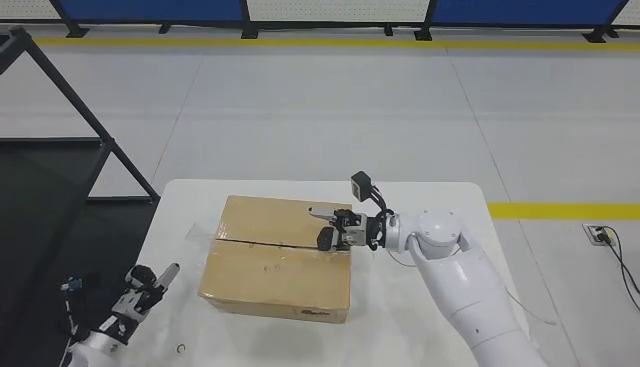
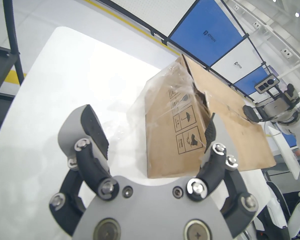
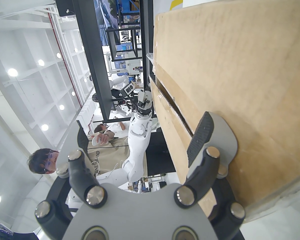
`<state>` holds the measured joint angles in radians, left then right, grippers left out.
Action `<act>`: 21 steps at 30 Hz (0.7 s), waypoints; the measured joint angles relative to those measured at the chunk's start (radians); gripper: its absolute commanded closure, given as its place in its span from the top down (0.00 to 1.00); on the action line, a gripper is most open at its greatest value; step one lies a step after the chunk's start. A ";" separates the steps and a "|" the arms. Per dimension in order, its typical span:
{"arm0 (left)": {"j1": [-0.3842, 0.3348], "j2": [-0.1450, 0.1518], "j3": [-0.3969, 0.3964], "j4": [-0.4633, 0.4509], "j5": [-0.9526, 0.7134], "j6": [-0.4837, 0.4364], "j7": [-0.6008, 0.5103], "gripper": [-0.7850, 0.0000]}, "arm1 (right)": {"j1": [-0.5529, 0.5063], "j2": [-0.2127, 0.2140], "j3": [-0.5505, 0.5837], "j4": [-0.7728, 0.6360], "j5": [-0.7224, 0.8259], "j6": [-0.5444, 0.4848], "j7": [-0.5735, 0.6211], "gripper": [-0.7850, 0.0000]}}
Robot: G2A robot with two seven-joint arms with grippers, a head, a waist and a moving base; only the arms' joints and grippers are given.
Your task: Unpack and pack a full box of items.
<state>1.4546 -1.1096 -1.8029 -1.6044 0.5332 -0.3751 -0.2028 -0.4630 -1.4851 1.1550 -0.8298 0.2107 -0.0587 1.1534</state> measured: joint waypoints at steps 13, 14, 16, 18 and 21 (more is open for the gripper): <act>-0.195 0.009 0.152 0.222 0.706 0.052 0.296 1.00 | 0.012 0.005 -0.018 0.011 0.013 0.003 -0.003 1.00; -0.209 0.009 0.159 0.242 0.724 0.049 0.308 1.00 | 0.011 0.005 -0.018 0.009 0.014 0.003 -0.004 1.00; -0.247 0.008 0.179 0.290 0.750 0.045 0.322 1.00 | 0.010 0.007 -0.020 0.006 0.016 0.005 -0.006 1.00; -0.280 0.007 0.198 0.330 0.752 0.020 0.321 1.00 | 0.009 0.007 -0.022 0.004 0.018 0.006 -0.007 1.00; -0.331 0.005 0.222 0.385 0.752 -0.004 0.323 1.00 | 0.008 0.008 -0.026 -0.002 0.020 0.011 -0.010 1.00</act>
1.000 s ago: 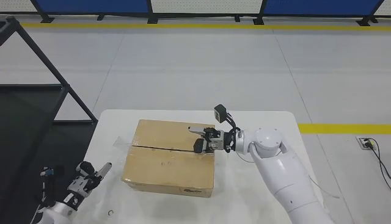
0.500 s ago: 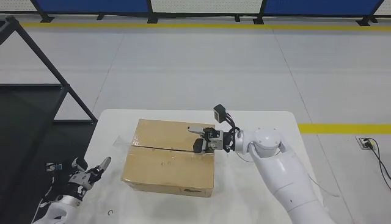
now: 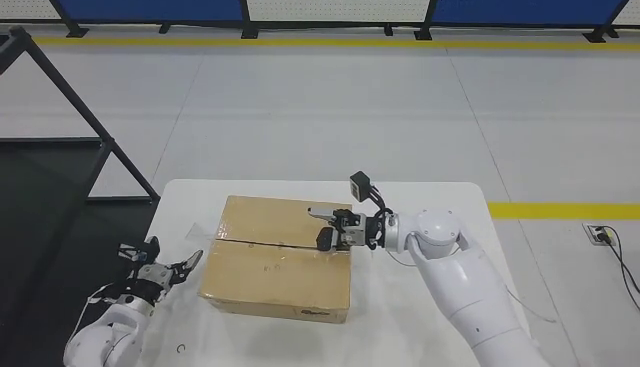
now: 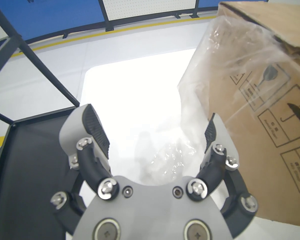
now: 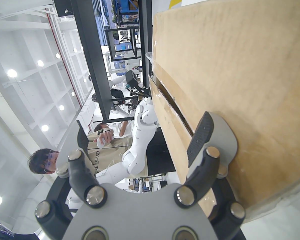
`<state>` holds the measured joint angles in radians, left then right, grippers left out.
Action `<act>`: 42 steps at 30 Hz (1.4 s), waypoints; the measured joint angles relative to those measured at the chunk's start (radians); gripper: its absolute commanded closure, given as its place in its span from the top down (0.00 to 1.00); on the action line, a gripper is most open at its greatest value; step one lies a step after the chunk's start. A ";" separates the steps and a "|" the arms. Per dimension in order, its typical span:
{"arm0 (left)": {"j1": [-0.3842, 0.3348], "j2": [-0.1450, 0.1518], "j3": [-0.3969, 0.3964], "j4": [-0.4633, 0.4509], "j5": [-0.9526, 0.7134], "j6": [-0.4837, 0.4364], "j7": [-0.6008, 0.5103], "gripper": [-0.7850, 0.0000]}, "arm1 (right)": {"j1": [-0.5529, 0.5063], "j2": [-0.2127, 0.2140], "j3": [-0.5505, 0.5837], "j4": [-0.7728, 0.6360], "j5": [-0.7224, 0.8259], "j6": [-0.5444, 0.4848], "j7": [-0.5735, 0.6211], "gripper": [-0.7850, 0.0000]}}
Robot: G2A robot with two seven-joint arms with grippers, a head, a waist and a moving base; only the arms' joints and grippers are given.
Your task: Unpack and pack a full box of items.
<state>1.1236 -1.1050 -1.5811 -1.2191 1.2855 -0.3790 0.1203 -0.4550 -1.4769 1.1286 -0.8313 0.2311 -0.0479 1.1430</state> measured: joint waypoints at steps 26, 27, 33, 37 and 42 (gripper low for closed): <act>-0.196 -0.044 0.059 0.229 -0.197 0.244 0.059 1.00 | 0.007 0.000 -0.042 0.006 0.037 0.000 -0.017 1.00; -0.189 -0.044 0.051 0.220 -0.212 0.256 0.065 1.00 | 0.009 -0.001 -0.044 0.008 0.039 -0.002 -0.016 1.00; -0.132 -0.046 -0.010 0.138 -0.330 0.308 0.083 1.00 | 0.020 -0.003 -0.055 0.027 0.047 -0.013 -0.009 1.00; -0.099 -0.045 -0.059 0.065 -0.413 0.327 0.067 1.00 | 0.028 -0.004 -0.061 0.039 0.053 -0.019 -0.005 1.00; -0.067 -0.045 -0.090 -0.022 -0.446 0.361 0.068 1.00 | 0.029 -0.005 -0.059 0.045 0.062 -0.045 -0.039 1.00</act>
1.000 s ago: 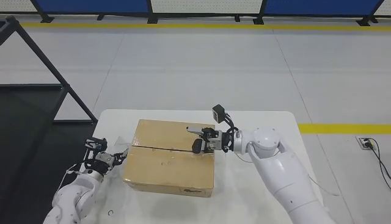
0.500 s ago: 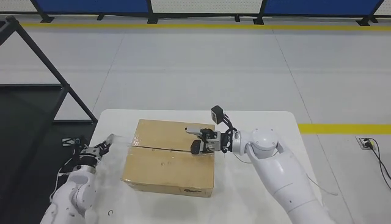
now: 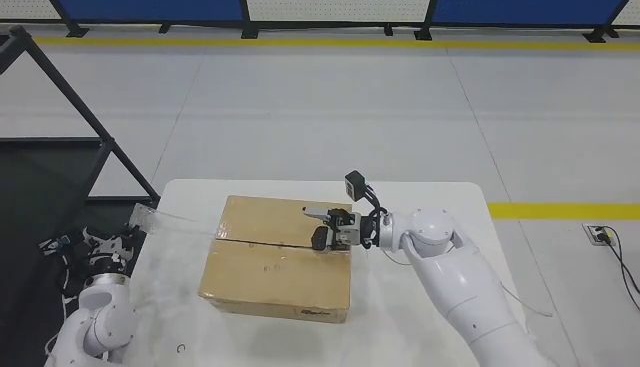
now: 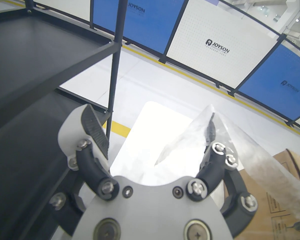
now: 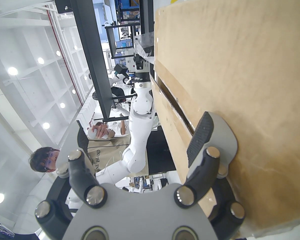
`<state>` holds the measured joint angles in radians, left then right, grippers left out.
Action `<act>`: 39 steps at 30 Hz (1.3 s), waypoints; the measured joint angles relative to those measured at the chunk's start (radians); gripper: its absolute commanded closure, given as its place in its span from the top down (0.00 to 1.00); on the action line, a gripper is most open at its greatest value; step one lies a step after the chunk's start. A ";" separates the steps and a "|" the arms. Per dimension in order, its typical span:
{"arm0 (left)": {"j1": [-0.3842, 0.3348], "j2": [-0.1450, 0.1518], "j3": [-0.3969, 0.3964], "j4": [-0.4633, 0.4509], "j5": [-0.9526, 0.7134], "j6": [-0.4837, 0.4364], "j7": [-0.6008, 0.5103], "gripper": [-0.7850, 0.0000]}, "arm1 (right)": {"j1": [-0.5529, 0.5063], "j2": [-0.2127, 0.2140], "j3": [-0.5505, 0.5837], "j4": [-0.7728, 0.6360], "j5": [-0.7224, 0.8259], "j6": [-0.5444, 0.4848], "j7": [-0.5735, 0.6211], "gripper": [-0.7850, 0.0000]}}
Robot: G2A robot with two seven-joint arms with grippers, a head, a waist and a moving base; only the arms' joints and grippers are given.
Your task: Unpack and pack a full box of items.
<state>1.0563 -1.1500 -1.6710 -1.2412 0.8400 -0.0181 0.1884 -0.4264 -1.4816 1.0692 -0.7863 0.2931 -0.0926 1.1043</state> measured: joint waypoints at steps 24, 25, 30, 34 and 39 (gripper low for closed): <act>0.091 -0.008 -0.051 -0.200 0.052 0.083 0.084 1.00 | -0.064 0.019 0.039 -0.141 0.066 -0.085 0.015 1.00; 0.092 -0.008 -0.050 -0.203 0.056 0.083 0.086 1.00 | -0.074 0.022 0.045 -0.161 0.068 -0.088 0.016 1.00; 0.090 -0.010 -0.048 -0.209 0.062 0.084 0.084 1.00 | -0.105 0.034 0.058 -0.216 0.062 -0.062 0.026 1.00; 0.089 -0.012 -0.049 -0.221 0.065 0.080 0.086 1.00 | -0.122 0.042 0.059 -0.243 0.032 0.010 0.009 1.00; 0.093 -0.013 -0.050 -0.251 0.074 0.076 0.087 1.00 | -0.133 0.047 0.051 -0.248 0.005 0.071 -0.013 1.00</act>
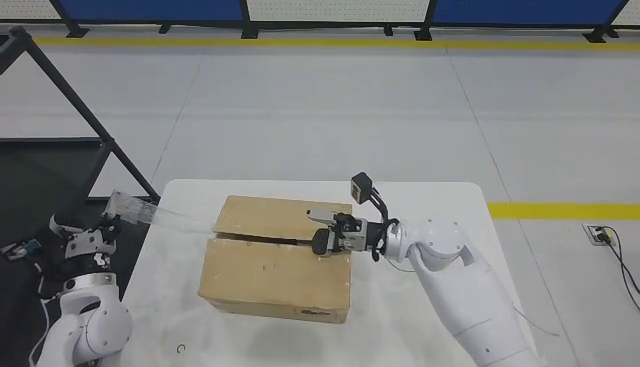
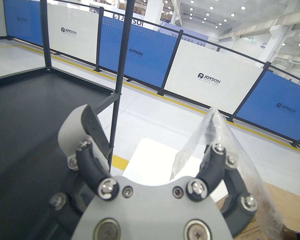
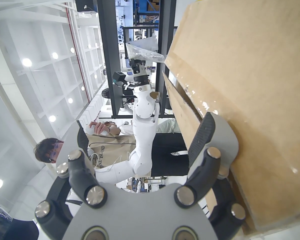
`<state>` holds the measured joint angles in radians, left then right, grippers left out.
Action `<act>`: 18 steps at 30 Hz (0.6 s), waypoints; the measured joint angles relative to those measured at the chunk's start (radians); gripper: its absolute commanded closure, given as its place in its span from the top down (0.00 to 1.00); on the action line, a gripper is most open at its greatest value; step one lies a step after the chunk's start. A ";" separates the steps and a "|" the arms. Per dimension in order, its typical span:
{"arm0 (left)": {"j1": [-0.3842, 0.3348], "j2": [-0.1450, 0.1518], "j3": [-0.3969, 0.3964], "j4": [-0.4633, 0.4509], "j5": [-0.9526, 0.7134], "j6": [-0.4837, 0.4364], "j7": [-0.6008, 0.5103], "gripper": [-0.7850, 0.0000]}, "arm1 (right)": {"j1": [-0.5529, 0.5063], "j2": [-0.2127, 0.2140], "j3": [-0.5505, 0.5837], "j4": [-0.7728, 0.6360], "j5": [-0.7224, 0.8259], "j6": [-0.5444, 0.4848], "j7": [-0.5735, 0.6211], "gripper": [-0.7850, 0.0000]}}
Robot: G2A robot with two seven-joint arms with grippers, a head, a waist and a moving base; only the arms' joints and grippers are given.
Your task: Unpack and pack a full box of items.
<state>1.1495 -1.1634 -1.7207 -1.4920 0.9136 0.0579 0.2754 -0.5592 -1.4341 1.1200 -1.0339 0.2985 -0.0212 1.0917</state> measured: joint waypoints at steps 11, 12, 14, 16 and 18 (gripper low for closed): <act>0.008 -0.005 0.010 -0.115 0.052 0.017 0.019 1.00 | 0.019 -0.002 -0.027 0.057 0.004 0.000 -0.007 1.00; 0.007 -0.006 0.012 -0.124 0.058 0.020 0.020 1.00 | 0.022 -0.002 -0.029 0.063 0.004 0.000 -0.011 1.00; 0.005 -0.007 0.020 -0.145 0.070 0.025 0.023 1.00 | 0.026 -0.003 -0.031 0.076 0.006 -0.003 -0.021 1.00; 0.003 -0.009 0.031 -0.164 0.091 0.030 0.028 1.00 | 0.030 -0.003 -0.032 0.086 0.010 -0.008 -0.029 1.00; 0.004 -0.010 0.041 -0.181 0.102 0.031 0.029 1.00 | 0.031 -0.003 -0.032 0.092 0.014 -0.014 -0.035 1.00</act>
<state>1.1534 -1.1736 -1.6796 -1.6729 1.0159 0.0888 0.3044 -0.5282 -1.4375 1.0877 -0.9415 0.3120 -0.0355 1.0566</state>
